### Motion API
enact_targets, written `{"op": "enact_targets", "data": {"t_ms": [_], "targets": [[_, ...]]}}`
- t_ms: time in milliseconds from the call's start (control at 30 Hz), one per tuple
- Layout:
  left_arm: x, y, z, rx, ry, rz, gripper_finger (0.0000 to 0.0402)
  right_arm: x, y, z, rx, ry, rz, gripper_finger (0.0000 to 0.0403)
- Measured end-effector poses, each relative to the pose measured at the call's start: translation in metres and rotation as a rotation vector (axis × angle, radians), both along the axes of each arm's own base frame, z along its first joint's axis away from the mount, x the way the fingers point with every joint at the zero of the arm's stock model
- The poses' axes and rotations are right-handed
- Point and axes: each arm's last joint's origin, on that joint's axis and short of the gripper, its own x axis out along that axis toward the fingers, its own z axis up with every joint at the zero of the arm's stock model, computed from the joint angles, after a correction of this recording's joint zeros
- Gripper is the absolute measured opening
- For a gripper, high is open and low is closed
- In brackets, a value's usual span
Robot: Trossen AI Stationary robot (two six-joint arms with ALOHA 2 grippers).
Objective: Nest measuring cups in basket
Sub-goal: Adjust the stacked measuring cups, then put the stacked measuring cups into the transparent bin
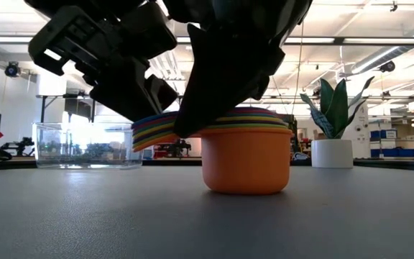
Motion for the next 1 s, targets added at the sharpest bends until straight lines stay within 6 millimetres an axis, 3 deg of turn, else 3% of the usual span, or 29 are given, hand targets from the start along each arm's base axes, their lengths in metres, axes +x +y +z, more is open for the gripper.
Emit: {"op": "enact_targets", "data": {"t_ms": [233,367,500,600,767,1000], "targets": [[-0.003,0.001,0.004,0.011,0.003,-0.008,0.0,0.0,0.0,0.0,-0.008,-0.001,0.003,0.0008],[-0.011,0.012,0.018,0.079,0.004,0.041,0.0,-0.003,0.003,0.004,0.063,0.03,0.071,0.0008],[-0.02,0.017,0.041,0.073,-0.046,0.061,0.0,-0.013,0.009,0.024,0.094,0.03,0.128,0.0008],[-0.025,0.015,0.054,0.033,-0.092,0.031,0.0009,-0.03,0.014,0.05,0.001,-0.031,0.141,0.0008],[-0.022,0.007,0.064,-0.004,-0.084,0.011,0.0076,-0.067,0.018,0.091,-0.226,-0.22,0.053,0.0008],[0.005,-0.015,0.069,0.048,0.026,0.013,0.0217,-0.098,0.003,0.107,-0.209,-0.296,-0.082,0.0009]]}}
